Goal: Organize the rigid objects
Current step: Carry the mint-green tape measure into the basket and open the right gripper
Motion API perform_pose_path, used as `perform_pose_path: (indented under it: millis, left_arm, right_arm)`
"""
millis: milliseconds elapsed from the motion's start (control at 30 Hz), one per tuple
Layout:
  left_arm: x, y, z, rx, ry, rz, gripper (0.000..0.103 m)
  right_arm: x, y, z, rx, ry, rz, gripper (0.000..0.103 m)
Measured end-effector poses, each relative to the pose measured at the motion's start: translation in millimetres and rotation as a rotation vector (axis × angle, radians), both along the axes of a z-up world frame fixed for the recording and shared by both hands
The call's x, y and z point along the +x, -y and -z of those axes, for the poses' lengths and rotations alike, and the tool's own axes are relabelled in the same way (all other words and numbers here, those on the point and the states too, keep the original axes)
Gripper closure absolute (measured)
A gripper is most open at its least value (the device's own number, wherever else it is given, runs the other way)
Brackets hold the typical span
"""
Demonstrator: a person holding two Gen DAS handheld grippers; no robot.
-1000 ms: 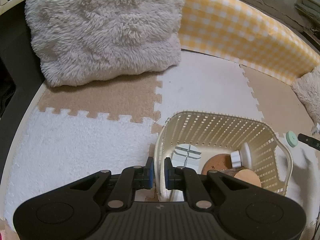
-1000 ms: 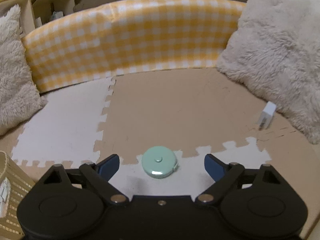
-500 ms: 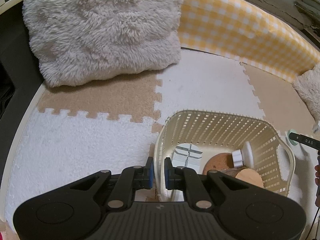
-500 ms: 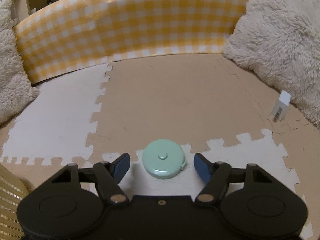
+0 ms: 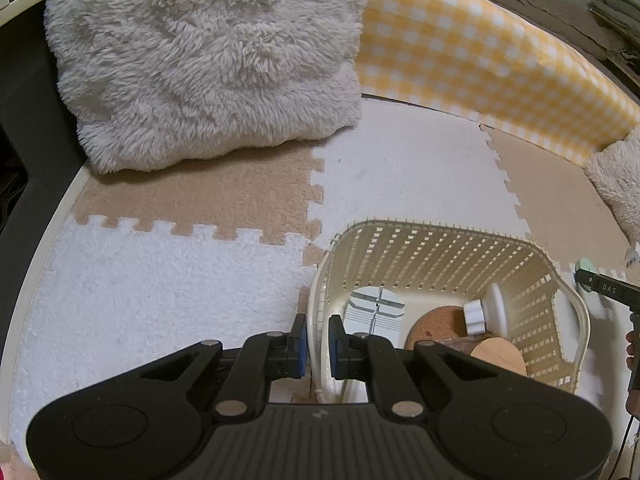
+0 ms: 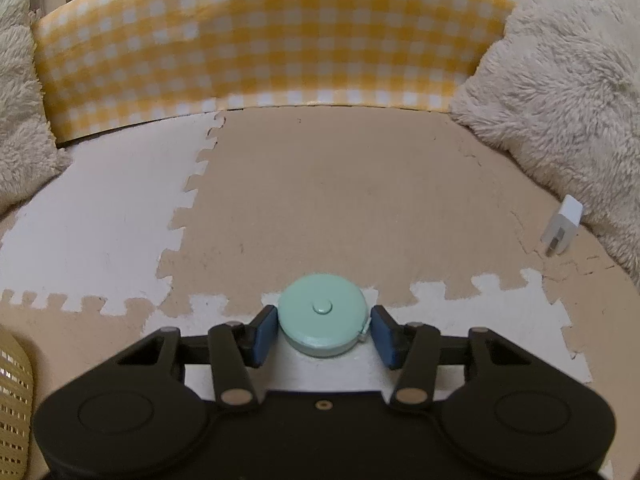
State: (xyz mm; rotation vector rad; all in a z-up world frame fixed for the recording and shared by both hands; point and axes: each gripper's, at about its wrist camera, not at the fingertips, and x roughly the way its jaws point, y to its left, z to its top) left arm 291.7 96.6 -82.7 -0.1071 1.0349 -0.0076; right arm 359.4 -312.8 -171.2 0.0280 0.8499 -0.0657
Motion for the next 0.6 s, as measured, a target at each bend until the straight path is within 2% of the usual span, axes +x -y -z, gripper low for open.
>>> perform_pose_path:
  millis: [300, 600]
  left_arm:
    - [0.2, 0.1, 0.1, -0.002, 0.0, -0.001, 0.093]
    - [0.3, -0.2, 0.1, -0.001, -0.001, -0.001, 0.093]
  right_arm:
    - [-7.3, -0.2, -17.9, 0.03, 0.04, 0.005, 0.051]
    - [-23.6, -20.5, -74.1, 0.129, 0.189, -0.066, 0.051]
